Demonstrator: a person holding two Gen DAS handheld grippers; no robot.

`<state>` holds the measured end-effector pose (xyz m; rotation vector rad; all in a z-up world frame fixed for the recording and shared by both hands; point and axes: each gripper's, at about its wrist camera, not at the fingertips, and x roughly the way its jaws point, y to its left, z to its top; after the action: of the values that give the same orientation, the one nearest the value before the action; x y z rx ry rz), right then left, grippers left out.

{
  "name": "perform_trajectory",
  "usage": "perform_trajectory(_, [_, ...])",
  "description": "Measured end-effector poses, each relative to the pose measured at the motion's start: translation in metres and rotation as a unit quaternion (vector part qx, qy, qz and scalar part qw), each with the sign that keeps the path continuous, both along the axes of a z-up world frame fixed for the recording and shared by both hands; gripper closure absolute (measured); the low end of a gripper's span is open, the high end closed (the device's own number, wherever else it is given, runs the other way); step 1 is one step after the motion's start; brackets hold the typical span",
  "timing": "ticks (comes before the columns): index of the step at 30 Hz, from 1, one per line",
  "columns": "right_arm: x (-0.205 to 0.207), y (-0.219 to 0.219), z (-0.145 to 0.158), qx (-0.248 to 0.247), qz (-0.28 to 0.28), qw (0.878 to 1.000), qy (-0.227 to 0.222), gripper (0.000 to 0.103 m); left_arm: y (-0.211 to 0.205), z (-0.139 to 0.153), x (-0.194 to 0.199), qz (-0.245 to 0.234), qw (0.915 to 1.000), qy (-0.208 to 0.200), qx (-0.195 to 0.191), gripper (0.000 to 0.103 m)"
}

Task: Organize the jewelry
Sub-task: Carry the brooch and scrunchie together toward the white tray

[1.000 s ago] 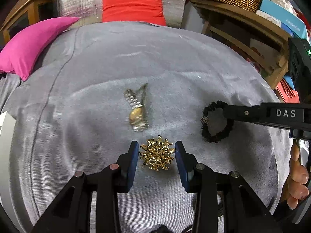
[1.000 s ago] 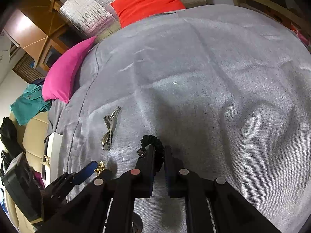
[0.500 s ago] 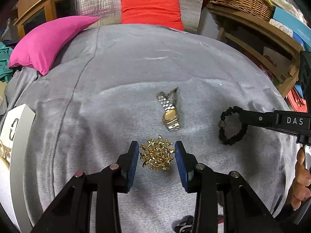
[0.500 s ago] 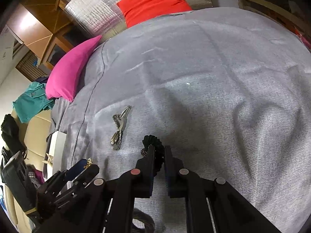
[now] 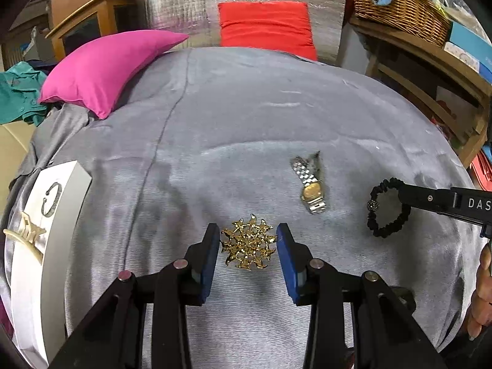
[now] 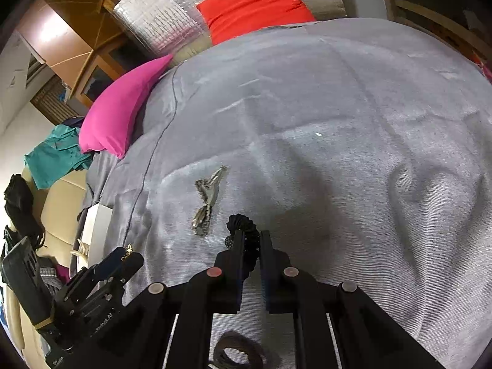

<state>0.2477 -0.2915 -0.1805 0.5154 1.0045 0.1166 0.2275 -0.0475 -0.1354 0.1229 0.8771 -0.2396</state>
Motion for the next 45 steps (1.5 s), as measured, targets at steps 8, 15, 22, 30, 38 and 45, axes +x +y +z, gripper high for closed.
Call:
perform_trajectory(8, [0.001,0.017,0.005,0.001,0.011,1.0,-0.007,0.093,0.014,0.006,-0.002,0.015,0.9998,-0.01,0.003,0.064])
perform_trajectory(15, [0.002,0.034,0.007,0.003,0.022,1.0,-0.008,0.093,0.027,0.01,-0.007,0.027,0.9995,-0.017,0.005,0.064])
perform_trajectory(22, [0.004,0.058,0.009,0.006,0.04,0.999,-0.013,0.093,0.045,0.016,-0.012,0.041,0.9989,-0.023,0.002,0.064])
perform_trajectory(30, [0.006,0.085,0.009,0.0,0.06,0.998,-0.016,0.093,0.068,0.024,-0.018,0.059,0.9977,-0.033,-0.004,0.064])
perform_trajectory(38, [0.006,0.102,0.01,-0.002,0.072,0.997,-0.019,0.093,0.085,0.031,-0.023,0.074,0.9964,-0.041,-0.01,0.064])
perform_trajectory(45, [0.007,0.121,0.012,0.0,0.086,0.996,-0.021,0.093,0.1,0.038,-0.028,0.087,0.9949,-0.049,-0.016,0.064])
